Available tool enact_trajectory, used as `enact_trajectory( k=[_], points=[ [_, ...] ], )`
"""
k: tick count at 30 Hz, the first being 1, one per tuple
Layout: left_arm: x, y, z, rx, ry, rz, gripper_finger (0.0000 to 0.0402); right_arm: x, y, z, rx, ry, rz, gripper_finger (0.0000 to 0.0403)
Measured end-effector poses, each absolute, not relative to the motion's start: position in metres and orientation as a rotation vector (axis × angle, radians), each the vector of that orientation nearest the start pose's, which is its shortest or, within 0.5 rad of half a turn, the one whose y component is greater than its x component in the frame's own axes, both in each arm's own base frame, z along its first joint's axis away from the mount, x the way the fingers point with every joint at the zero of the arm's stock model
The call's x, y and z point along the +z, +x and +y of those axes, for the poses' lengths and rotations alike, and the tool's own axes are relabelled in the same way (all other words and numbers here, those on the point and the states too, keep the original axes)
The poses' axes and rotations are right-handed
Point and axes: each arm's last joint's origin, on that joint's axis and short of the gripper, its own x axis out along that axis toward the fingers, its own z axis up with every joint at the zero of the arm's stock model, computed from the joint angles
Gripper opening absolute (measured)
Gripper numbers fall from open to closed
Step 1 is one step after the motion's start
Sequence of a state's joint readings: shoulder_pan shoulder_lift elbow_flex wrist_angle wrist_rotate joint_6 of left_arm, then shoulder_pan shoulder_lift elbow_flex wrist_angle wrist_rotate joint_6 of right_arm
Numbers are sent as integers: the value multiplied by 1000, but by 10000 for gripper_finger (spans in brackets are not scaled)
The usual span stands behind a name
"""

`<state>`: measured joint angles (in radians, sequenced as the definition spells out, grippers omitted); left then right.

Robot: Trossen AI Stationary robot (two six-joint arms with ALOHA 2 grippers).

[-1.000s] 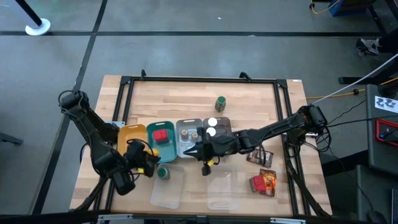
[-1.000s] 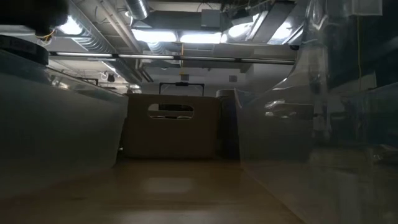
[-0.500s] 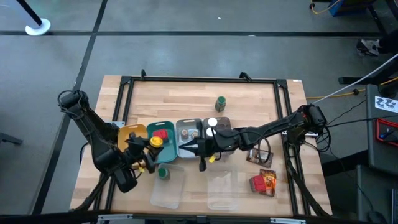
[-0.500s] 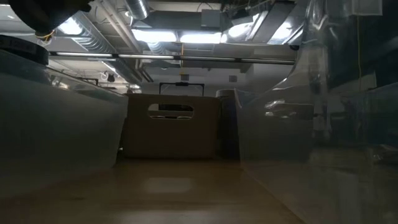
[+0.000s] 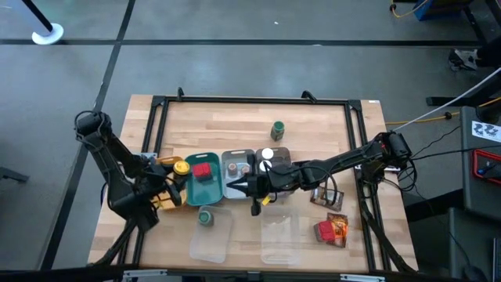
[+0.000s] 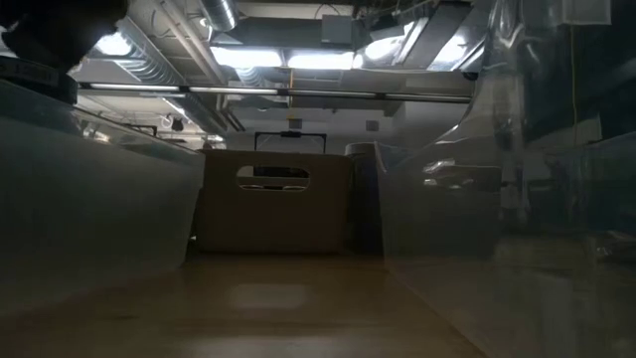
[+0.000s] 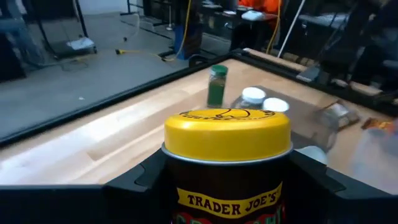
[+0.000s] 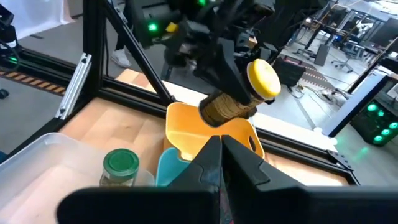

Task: Sort spices by type
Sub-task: Put the yellow spice seasoning into the yellow bin

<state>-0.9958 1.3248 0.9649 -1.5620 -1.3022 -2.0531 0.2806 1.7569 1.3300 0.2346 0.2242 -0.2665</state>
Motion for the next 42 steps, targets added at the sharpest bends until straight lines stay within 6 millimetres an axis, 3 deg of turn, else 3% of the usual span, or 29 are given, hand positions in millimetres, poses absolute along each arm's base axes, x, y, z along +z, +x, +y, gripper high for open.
enact_trajectory(
  k=[18,42],
  points=[
    [192,82,-84,746,-238,200,208,298,397,108,78,-307,180,14],
    [144,77,-77,717,-238,292,208,298,397,107,77,-307,179,14]
  ],
)
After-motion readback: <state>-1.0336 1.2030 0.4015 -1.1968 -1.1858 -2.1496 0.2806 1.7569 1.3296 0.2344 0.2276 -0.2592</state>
